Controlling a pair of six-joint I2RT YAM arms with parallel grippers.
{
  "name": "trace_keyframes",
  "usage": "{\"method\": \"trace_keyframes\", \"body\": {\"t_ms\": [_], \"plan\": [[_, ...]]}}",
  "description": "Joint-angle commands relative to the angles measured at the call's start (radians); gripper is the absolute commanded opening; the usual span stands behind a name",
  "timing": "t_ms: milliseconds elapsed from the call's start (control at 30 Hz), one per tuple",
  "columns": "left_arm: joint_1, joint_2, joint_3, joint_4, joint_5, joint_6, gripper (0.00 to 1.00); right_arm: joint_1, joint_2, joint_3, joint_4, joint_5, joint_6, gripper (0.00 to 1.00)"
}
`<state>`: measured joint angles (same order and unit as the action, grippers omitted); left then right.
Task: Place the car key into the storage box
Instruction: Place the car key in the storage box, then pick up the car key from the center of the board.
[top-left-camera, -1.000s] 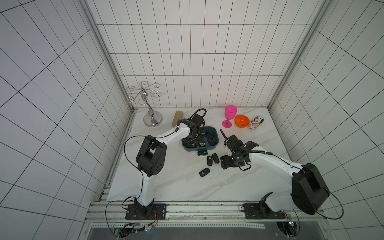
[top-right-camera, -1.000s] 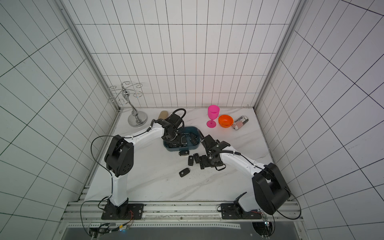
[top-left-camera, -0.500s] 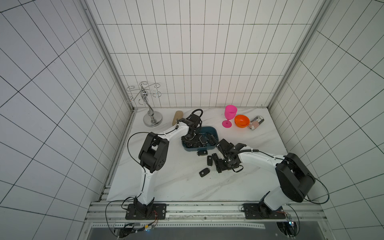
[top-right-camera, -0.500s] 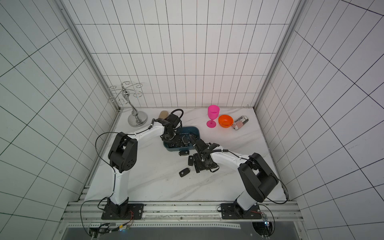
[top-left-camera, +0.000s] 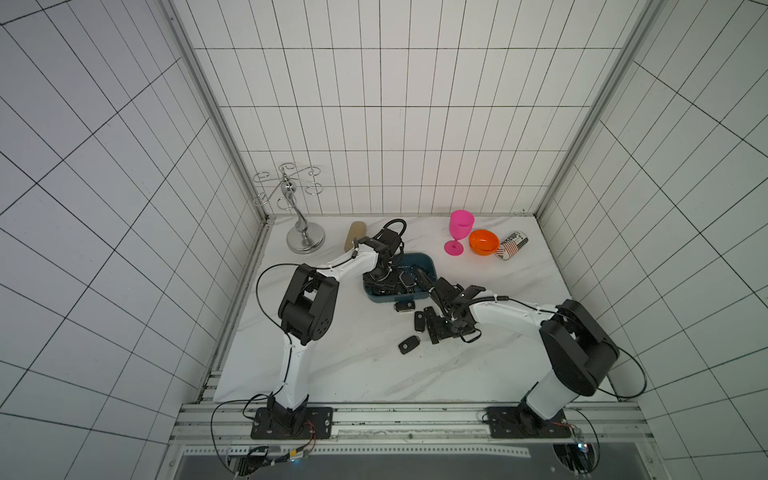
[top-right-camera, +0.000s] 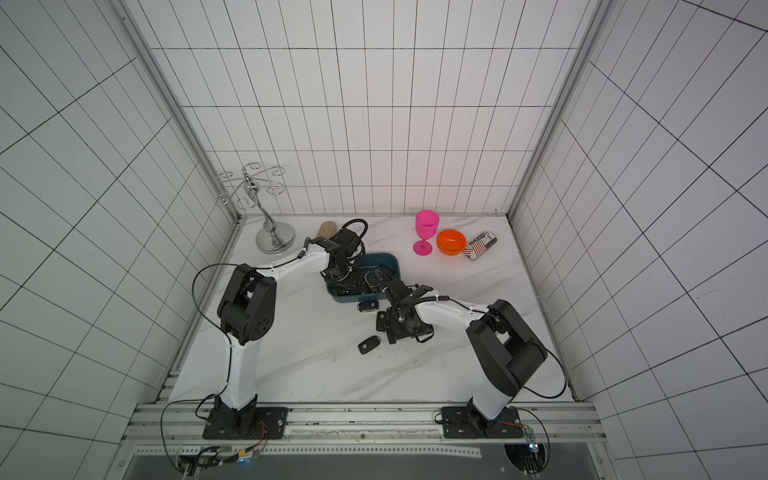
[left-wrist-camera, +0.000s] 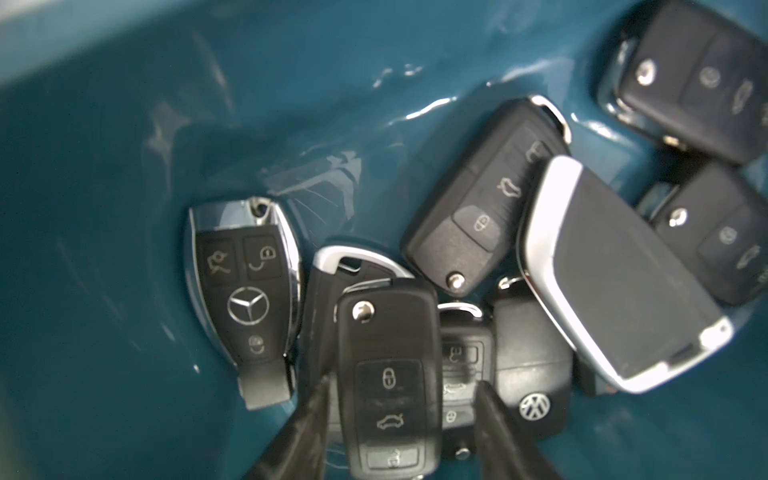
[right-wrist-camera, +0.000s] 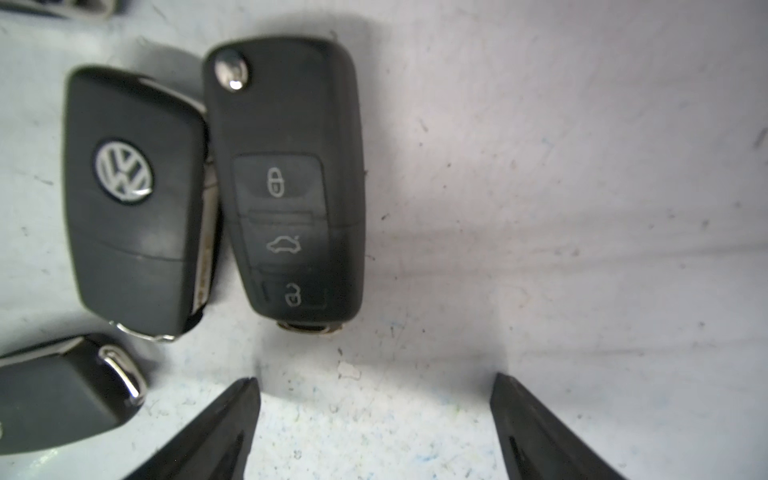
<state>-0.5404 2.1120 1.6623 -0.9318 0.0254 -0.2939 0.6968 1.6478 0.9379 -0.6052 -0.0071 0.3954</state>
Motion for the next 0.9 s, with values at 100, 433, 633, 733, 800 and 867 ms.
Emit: {"method": "trace_keyframes", "body": {"t_ms": [100, 433, 633, 733, 800, 867], "plan": [[0.005, -0.069, 0.004, 0.019, 0.018, 0.012, 0.98, 0.007, 0.033, 0.003, 0.104, 0.029, -0.013, 0.98], [0.005, -0.133, -0.015, 0.021, 0.02, -0.008, 0.98, 0.008, 0.041, -0.012, 0.162, 0.083, -0.015, 0.94], [0.01, -0.221, -0.064, 0.027, -0.001, -0.028, 0.98, 0.009, 0.033, -0.034, 0.22, 0.109, -0.019, 0.88], [0.026, -0.288, -0.117, 0.045, 0.001, -0.048, 0.98, 0.009, 0.035, -0.04, 0.247, 0.119, -0.032, 0.86], [0.034, -0.331, -0.153, 0.055, -0.001, -0.059, 0.98, 0.009, 0.037, -0.046, 0.272, 0.12, -0.038, 0.85], [0.037, -0.373, -0.189, 0.064, -0.003, -0.069, 0.98, 0.009, 0.041, -0.046, 0.282, 0.119, -0.038, 0.82]]}}
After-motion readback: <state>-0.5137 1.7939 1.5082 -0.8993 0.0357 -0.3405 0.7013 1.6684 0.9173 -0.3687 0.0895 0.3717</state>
